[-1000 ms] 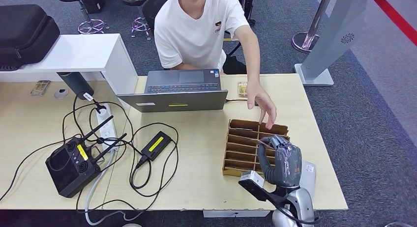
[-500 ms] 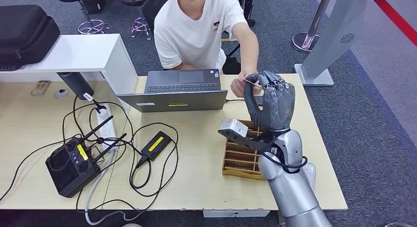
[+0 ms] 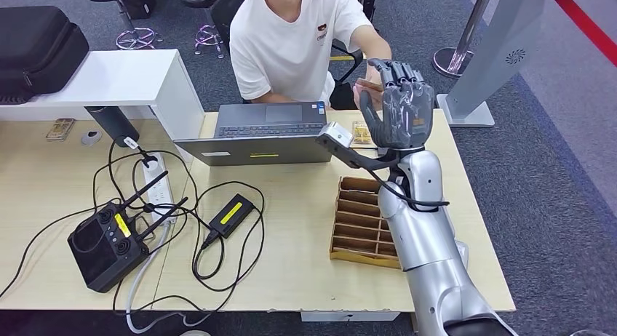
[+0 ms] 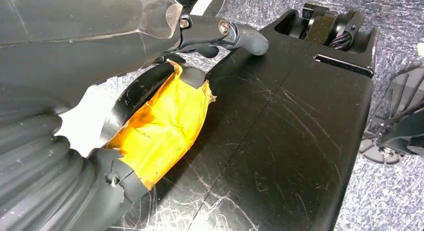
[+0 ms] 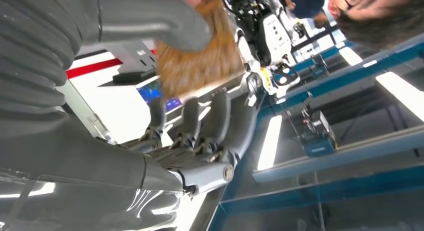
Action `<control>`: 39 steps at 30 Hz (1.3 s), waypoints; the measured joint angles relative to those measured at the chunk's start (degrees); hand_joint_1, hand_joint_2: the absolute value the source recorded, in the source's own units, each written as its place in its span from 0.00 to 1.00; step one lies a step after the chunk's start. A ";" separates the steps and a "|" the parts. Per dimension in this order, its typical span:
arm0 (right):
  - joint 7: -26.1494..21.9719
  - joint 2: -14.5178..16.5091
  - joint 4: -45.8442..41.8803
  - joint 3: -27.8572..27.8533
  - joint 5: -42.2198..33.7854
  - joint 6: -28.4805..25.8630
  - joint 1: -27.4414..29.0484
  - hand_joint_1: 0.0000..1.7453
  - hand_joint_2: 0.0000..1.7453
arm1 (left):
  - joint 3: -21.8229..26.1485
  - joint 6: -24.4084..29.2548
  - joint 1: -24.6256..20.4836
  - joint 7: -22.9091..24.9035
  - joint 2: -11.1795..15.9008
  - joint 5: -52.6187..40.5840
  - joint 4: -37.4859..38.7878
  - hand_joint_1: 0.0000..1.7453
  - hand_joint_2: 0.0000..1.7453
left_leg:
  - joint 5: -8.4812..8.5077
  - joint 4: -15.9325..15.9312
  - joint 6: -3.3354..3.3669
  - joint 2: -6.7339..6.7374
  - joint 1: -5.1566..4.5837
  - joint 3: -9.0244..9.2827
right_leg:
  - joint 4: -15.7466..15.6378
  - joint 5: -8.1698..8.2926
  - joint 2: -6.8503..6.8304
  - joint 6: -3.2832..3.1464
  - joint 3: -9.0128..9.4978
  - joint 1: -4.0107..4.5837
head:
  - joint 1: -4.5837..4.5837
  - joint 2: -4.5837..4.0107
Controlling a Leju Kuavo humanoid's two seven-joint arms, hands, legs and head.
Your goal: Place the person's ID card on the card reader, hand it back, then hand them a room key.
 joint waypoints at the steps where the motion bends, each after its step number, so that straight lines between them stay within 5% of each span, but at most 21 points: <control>1: -0.02 0.12 0.58 -0.43 0.17 -0.01 -0.15 0.00 1.00 | 0.00 -0.03 -0.01 -0.09 0.01 0.07 0.01 0.00 1.00 | 0.00 0.00 0.00 0.00 0.00 0.00 | 0.00 0.00 0.00 0.00 0.00 0.00 | 0.00 0.00; 11: 3.06 -0.09 4.05 -3.82 3.01 -0.03 -1.10 0.00 1.00 | -0.41 0.13 -0.01 -0.48 0.00 0.32 0.37 0.00 1.00 | 0.01 0.00 0.00 -0.02 0.00 0.01 | 0.00 0.00 -0.01 0.00 -0.01 0.00 | 0.01 0.00; 21: 10.31 -5.30 8.08 -4.50 6.56 -0.03 -5.12 0.00 1.00 | -0.70 0.27 -0.01 -0.46 0.02 0.95 0.39 0.00 1.00 | 0.02 0.04 0.02 -0.04 -0.04 0.00 | -0.02 0.05 -0.04 0.06 0.01 -0.02 | 0.01 0.00; 25: 17.25 -13.86 14.38 -4.81 8.81 -0.05 -10.11 0.00 1.00 | -0.70 0.48 0.04 -0.44 0.05 2.14 0.40 0.00 1.00 | 0.01 0.07 0.03 -0.08 -0.06 -0.01 | -0.05 0.06 -0.11 0.07 0.01 -0.04 | 0.00 0.00; 39: 26.66 -29.18 27.64 -6.68 12.04 -0.05 -14.78 0.00 1.00 | -0.70 1.98 0.44 -0.29 0.07 4.72 0.39 0.00 1.00 | 0.01 0.07 0.04 -0.10 -0.08 -0.01 | -0.06 0.06 -0.16 0.07 0.02 -0.03 | -0.01 0.00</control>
